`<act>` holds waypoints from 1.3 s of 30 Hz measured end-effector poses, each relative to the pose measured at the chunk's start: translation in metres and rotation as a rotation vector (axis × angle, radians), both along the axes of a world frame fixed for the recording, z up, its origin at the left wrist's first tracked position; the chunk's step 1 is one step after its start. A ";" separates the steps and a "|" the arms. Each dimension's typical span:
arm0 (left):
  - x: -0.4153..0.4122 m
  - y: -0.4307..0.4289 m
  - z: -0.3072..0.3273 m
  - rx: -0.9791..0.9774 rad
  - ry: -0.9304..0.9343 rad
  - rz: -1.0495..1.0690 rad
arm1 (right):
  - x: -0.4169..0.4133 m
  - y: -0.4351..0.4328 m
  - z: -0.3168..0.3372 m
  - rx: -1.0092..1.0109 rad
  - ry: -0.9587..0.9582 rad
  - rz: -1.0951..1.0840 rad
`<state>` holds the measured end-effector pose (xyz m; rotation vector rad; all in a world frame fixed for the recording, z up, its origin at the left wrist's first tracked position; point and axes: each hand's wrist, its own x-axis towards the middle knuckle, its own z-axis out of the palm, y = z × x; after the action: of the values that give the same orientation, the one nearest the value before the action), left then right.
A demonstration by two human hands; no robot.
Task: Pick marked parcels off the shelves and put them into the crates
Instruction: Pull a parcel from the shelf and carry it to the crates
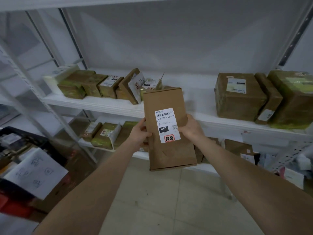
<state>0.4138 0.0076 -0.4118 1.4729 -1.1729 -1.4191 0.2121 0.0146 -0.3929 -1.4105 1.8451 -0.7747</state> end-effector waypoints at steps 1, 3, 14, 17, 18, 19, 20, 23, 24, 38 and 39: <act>0.005 0.005 -0.003 0.001 0.005 0.021 | 0.007 0.002 -0.001 0.019 0.009 0.015; 0.017 0.014 -0.008 0.022 0.007 0.065 | 0.023 0.002 -0.008 0.050 0.061 0.044; 0.141 0.039 -0.041 0.110 -0.042 0.282 | 0.163 -0.014 -0.041 0.165 0.424 0.174; 0.189 0.043 -0.050 0.133 -0.038 0.352 | 0.218 -0.020 -0.051 0.182 0.460 0.227; 0.206 0.044 -0.055 0.146 -0.036 0.374 | 0.237 -0.022 -0.054 0.193 0.470 0.247; 0.224 0.045 -0.059 0.158 -0.035 0.397 | 0.256 -0.024 -0.056 0.202 0.477 0.267; 0.242 0.046 -0.063 0.170 -0.034 0.417 | 0.276 -0.026 -0.059 0.210 0.483 0.288; 0.294 0.052 -0.072 0.187 -0.038 0.466 | 0.334 -0.031 -0.070 0.231 0.491 0.350; 0.311 0.055 -0.075 0.189 -0.040 0.486 | 0.353 -0.033 -0.073 0.238 0.502 0.371; 0.517 0.080 -0.110 0.255 0.000 0.787 | 0.591 -0.058 -0.113 0.180 0.508 0.708; 0.531 0.077 -0.111 0.256 -0.008 0.806 | 0.609 -0.064 -0.114 0.200 0.517 0.734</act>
<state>0.9449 0.0844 -0.5230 1.8342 -0.3054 -1.0016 0.8209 -0.0497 -0.5070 -2.0804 1.4887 0.1529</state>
